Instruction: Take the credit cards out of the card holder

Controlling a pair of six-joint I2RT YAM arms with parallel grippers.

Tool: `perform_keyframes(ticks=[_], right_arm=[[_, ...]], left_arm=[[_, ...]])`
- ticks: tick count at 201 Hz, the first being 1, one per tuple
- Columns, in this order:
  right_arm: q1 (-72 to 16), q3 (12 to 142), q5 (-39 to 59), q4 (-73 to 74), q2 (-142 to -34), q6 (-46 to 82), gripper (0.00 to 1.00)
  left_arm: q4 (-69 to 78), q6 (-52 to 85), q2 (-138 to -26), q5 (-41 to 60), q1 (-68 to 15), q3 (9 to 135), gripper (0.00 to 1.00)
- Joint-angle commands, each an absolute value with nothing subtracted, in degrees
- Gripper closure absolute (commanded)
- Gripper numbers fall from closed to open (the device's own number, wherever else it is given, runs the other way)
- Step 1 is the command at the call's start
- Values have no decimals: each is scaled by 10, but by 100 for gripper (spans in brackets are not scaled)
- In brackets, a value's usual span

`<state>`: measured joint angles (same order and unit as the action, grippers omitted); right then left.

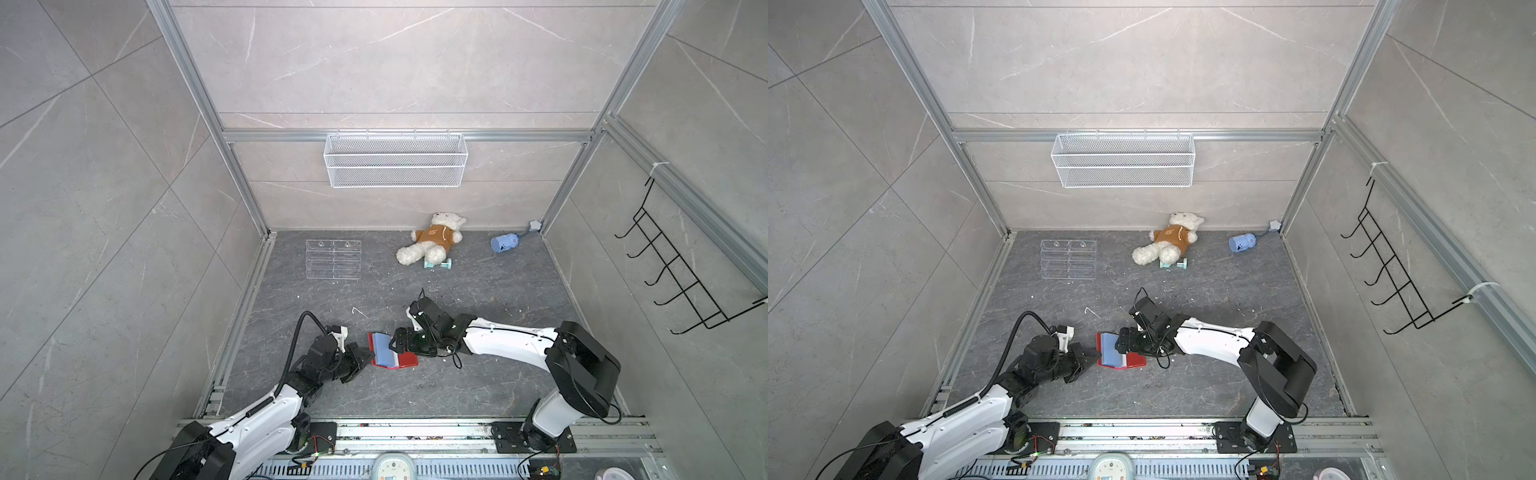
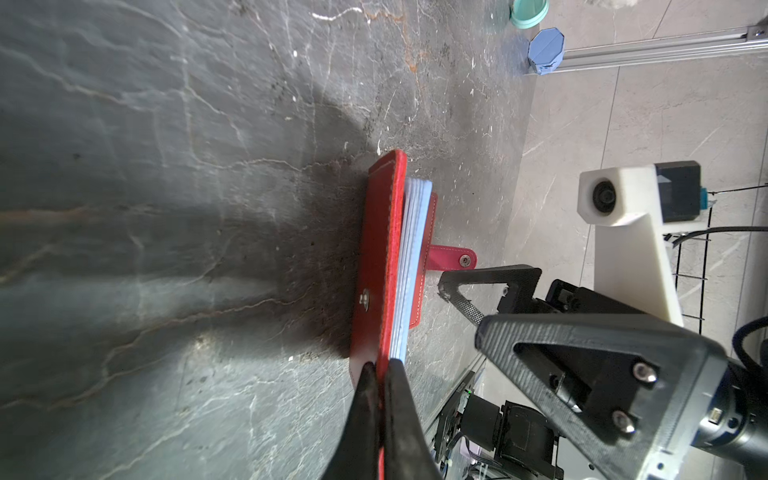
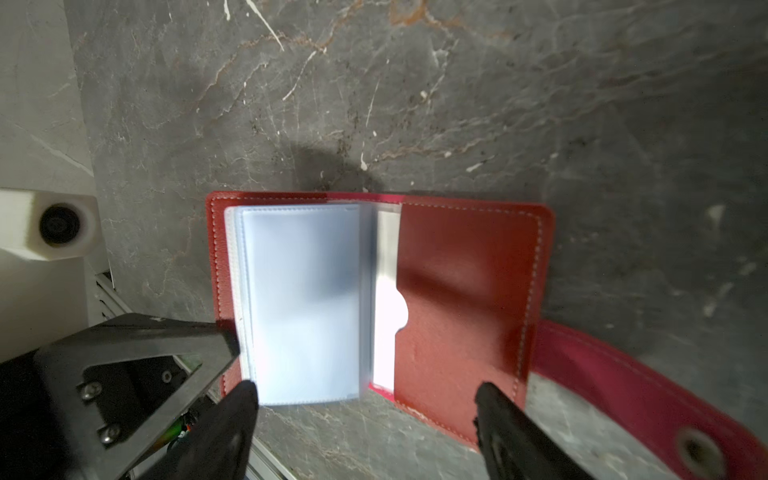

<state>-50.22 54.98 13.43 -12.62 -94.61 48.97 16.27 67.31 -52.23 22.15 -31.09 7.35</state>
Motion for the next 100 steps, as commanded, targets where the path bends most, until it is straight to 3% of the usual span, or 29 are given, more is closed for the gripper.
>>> perform_keyframes(ticks=[1,13,20,100], right_arm=[[-505,576,113,-166,-940,467,11],[-509,589,112,-174,-945,463,8],[-510,597,111,-179,-951,461,1],[-536,670,104,-222,-1017,442,0]], left_arm=[[163,661,-514,222,-310,73,100],[163,660,-515,223,-310,75,100],[163,659,-515,222,-310,75,100],[159,658,-515,222,-310,77,100]])
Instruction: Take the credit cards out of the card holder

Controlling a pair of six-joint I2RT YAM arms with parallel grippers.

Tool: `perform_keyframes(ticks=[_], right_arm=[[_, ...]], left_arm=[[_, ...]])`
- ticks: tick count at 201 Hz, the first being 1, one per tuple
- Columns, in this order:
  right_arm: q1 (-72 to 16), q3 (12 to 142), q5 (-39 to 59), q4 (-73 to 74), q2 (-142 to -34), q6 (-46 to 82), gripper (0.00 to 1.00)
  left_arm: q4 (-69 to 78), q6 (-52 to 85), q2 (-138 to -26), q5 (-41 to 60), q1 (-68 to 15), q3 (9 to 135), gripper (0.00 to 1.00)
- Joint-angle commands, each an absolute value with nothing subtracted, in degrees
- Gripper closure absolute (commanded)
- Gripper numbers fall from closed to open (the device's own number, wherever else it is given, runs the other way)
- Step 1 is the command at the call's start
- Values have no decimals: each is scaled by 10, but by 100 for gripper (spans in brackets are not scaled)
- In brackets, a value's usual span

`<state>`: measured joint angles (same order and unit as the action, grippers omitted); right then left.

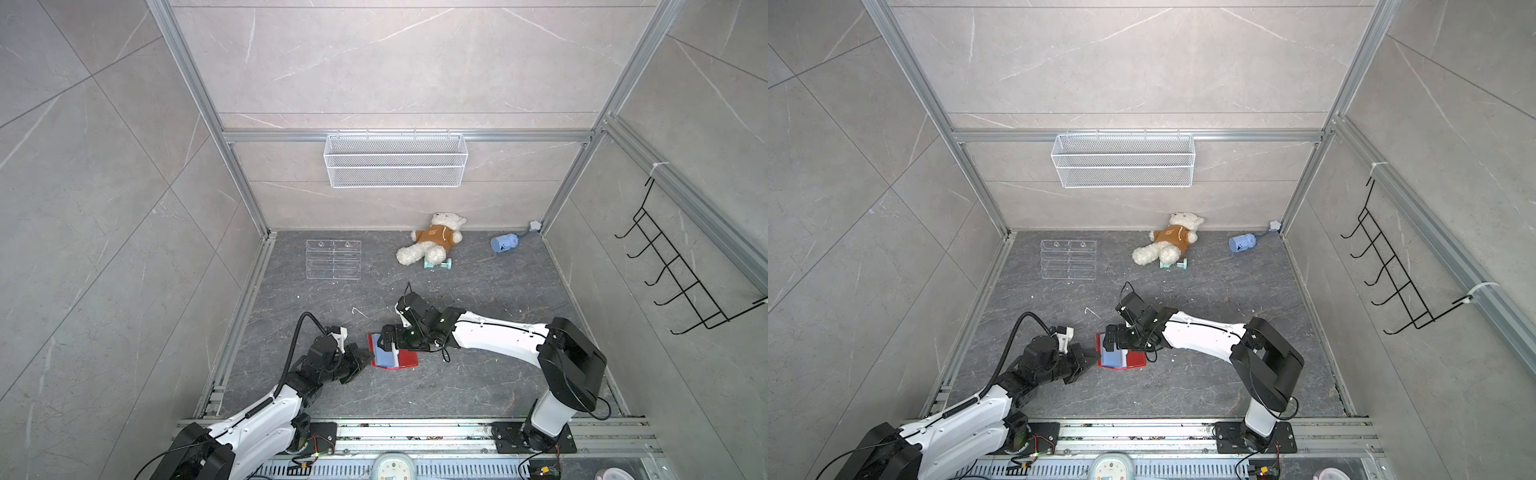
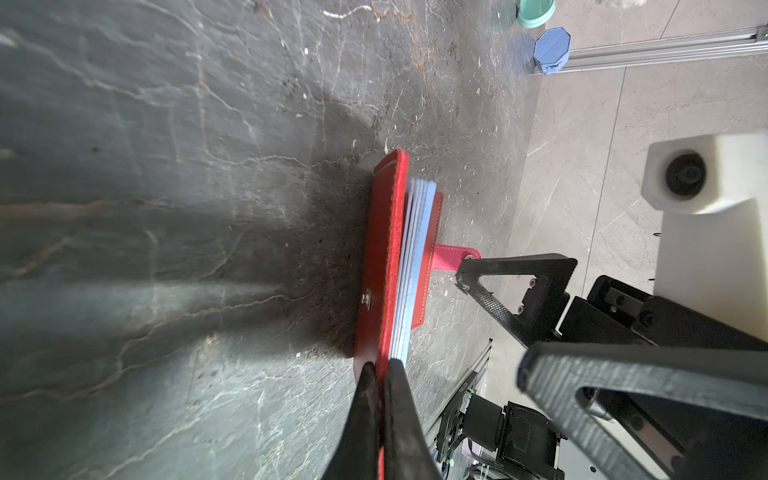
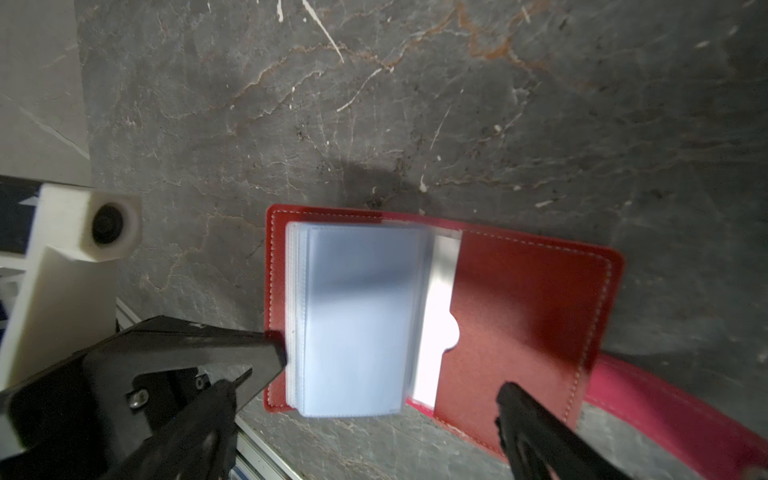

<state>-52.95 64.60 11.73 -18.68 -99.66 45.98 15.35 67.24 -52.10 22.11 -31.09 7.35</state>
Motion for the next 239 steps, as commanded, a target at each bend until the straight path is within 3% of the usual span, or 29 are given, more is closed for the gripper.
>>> perform_keyframes(ticks=[1,184,239], right_arm=[[-536,671,104,-222,-1018,442,0],[-553,696,104,-230,-1073,438,0],[-553,691,98,-229,-1079,442,5]], left_arm=[[159,658,-515,222,-310,76,100],[151,651,-513,223,-310,79,100],[146,651,-506,221,-310,76,100]])
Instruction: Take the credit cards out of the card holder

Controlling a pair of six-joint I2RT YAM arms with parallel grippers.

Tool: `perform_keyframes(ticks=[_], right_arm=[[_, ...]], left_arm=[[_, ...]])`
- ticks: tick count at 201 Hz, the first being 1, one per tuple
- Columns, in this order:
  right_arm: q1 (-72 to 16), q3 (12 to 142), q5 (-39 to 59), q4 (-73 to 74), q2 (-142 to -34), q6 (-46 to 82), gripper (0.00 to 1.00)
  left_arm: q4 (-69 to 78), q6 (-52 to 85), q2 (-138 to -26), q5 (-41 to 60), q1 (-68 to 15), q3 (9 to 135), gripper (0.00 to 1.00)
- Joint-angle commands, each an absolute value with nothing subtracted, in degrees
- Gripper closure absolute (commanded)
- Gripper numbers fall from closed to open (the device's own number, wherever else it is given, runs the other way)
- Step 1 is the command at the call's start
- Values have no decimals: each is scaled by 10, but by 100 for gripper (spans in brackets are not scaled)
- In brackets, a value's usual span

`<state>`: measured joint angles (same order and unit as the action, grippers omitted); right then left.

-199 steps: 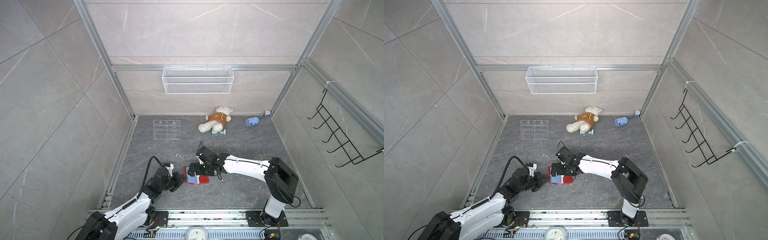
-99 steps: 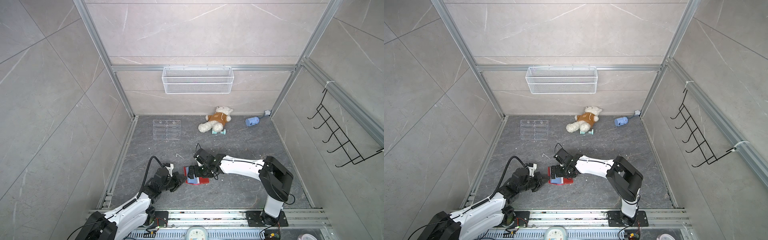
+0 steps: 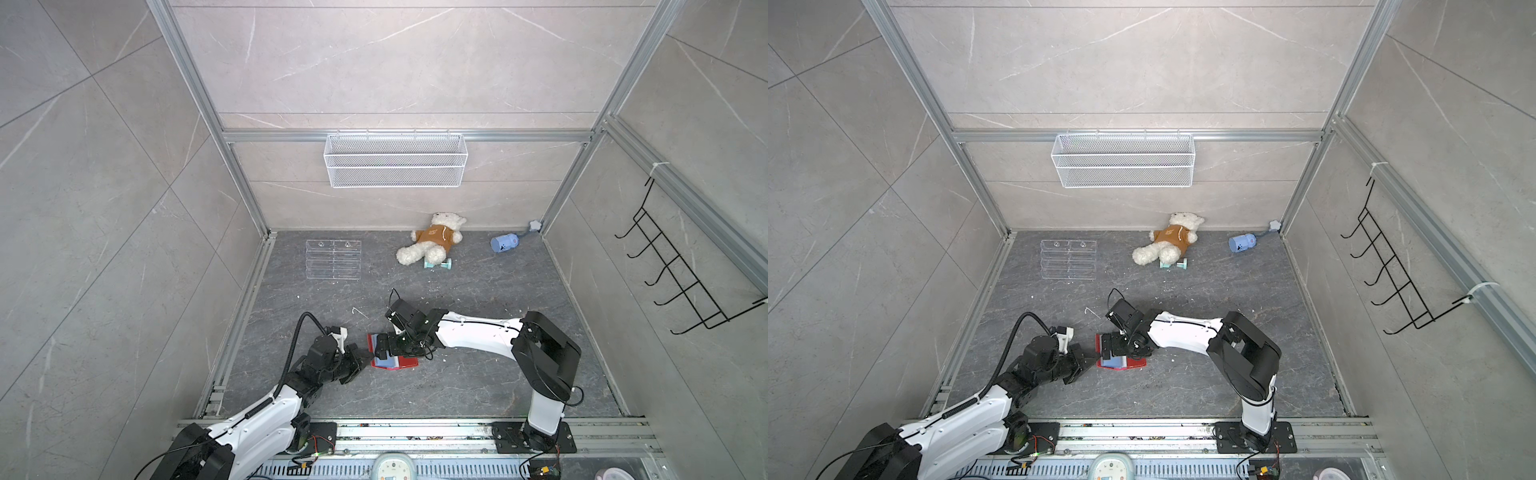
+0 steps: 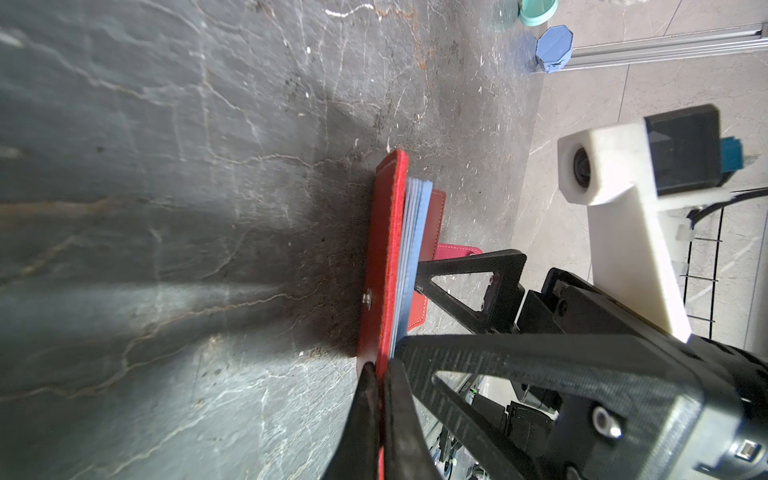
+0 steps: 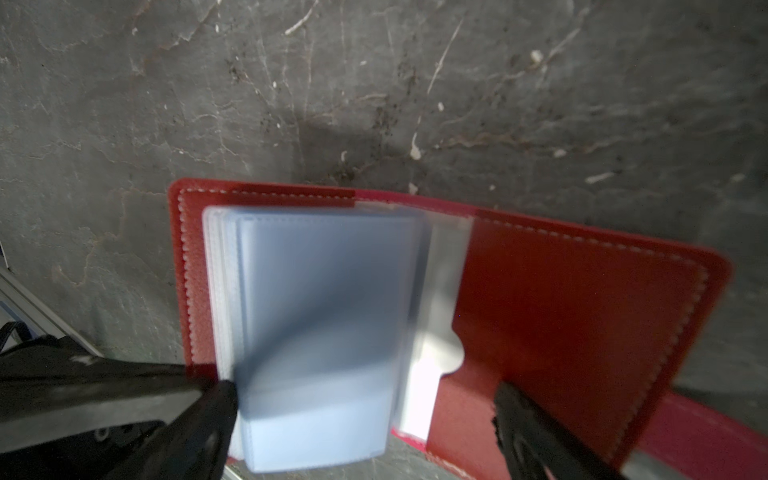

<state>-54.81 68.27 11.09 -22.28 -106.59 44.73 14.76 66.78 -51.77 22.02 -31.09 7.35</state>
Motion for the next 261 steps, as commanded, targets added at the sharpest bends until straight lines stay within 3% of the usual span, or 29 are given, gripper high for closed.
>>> perform_keyframes(ticks=[1,189,261], right_arm=[[-553,691,98,-229,-1079,442,5],[-546,661,79,-224,-1064,469,27],[-536,636,56,-232,-1034,482,28]], left_arm=[[146,651,-505,221,-310,76,100],[132,651,-493,215,-310,69,100],[127,645,-499,214,-310,69,100]])
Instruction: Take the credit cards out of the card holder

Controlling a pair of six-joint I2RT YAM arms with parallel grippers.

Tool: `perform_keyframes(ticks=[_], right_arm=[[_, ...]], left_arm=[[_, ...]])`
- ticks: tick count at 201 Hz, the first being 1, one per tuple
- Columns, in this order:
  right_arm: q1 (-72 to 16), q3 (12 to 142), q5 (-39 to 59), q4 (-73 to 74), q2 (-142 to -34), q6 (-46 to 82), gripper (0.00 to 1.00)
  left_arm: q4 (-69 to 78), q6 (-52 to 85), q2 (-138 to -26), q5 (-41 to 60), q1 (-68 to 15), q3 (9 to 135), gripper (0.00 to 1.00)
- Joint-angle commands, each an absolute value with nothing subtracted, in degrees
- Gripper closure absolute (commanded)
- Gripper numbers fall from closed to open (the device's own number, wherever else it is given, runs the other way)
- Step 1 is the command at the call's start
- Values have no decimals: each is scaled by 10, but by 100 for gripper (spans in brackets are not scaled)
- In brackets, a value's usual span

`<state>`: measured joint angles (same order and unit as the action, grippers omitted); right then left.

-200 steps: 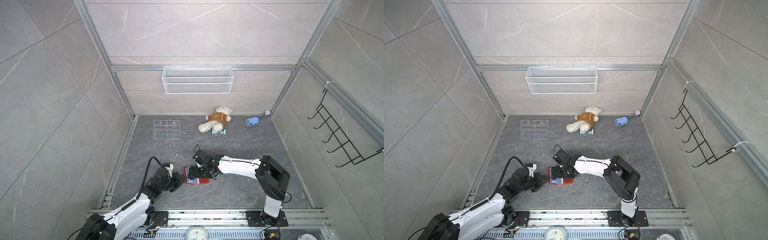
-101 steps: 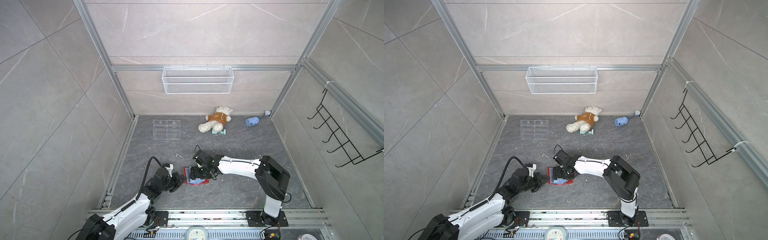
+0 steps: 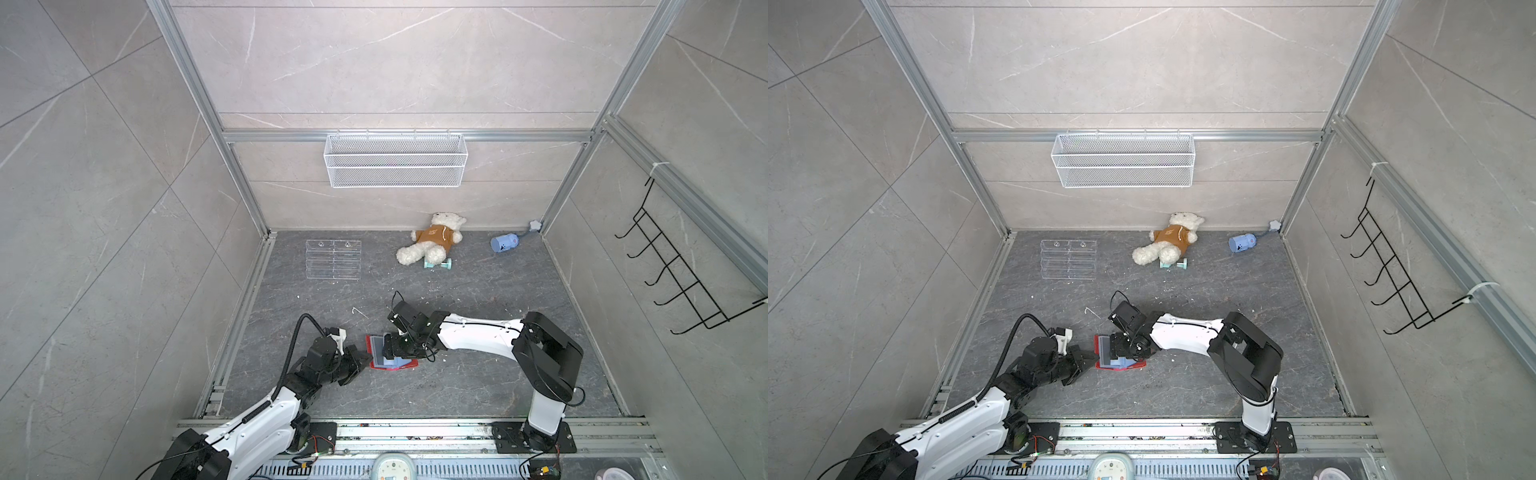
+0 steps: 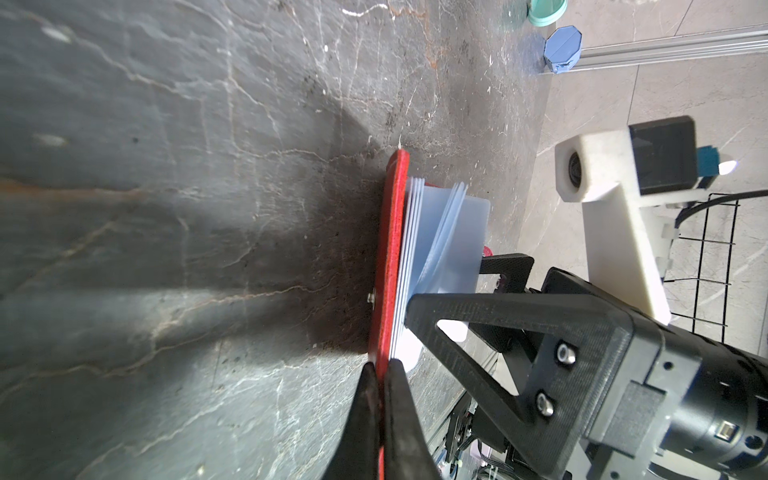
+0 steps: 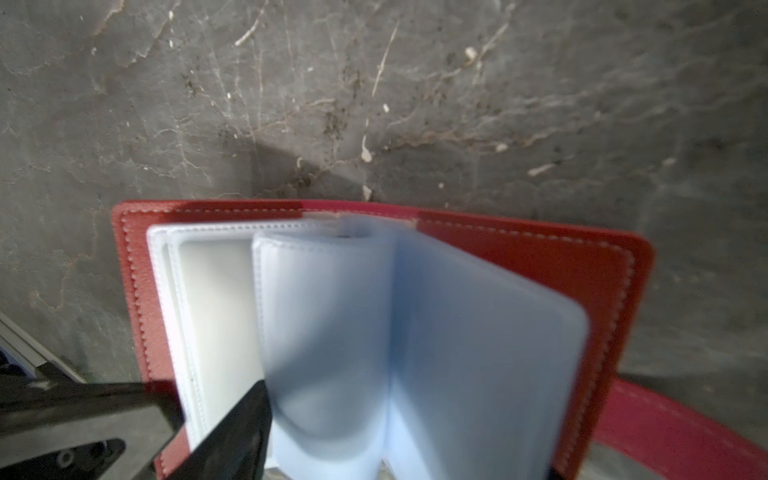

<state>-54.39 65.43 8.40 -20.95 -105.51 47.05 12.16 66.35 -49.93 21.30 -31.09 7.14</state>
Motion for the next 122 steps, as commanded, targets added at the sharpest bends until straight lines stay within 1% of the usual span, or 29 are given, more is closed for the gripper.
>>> perform_keyframes(ticks=[1,122], right_arm=[[-535,636,55,-232,-1034,482,28],[-514,594,58,-223,-990,481,28]], left_arm=[[127,645,-499,214,-310,69,100],[128,633,-522,214,-310,70,100]])
